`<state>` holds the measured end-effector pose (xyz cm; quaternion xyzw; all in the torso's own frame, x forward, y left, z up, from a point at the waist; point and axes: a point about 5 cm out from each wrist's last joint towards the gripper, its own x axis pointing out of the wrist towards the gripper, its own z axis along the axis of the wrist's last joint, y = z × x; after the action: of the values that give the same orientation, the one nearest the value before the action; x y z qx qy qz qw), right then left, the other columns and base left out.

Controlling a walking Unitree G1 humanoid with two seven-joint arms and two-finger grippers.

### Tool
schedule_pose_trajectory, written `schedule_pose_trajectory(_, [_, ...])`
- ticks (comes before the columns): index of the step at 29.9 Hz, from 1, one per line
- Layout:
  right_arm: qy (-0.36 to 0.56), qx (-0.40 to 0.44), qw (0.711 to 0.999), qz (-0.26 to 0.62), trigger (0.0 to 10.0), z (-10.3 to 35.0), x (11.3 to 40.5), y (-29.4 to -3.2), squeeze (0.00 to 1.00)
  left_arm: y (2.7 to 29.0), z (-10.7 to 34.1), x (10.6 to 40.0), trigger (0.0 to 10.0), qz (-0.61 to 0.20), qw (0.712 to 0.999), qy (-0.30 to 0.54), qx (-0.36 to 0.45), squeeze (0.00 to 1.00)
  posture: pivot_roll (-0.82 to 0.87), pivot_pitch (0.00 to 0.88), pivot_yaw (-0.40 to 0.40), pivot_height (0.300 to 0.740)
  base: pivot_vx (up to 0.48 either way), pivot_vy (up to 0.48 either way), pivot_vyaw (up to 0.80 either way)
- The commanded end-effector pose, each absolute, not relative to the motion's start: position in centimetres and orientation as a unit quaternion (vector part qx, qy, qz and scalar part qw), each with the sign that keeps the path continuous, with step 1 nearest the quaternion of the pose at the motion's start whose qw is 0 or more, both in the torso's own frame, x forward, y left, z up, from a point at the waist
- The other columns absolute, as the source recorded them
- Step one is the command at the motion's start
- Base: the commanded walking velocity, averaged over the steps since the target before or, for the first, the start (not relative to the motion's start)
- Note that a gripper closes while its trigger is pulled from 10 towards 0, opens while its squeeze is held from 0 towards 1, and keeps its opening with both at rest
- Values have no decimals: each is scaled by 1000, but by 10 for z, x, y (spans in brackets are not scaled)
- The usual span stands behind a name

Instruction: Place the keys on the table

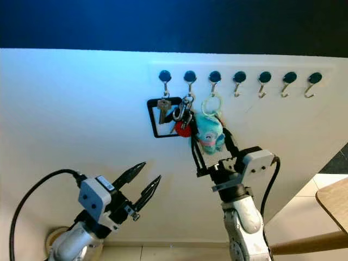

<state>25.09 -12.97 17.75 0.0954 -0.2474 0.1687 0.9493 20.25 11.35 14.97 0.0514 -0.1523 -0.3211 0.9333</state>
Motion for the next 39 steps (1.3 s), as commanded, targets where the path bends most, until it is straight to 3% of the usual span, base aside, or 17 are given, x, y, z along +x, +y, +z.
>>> schedule_pose_trajectory(1, [-235,95,954,159,0,173,253,-132,0,112,151,201,10000,-327,931,-151,58,0,53,89,-13,740,0,0,0])
schedule_pose_trajectory(20, [-260,104,949,145,0,181,250,-137,0,111,153,200,10000,-328,930,-153,66,0,54,88,-10,740,0,0,0])
schedule_pose_trajectory(29, [-338,120,924,133,0,223,251,-138,0,109,151,199,10000,-337,927,-151,69,0,49,81,-5,740,0,0,0])
schedule_pose_trajectory(39, [-352,135,915,142,0,233,248,-132,0,108,151,198,10000,-339,926,-153,69,0,50,79,-8,740,0,0,0])
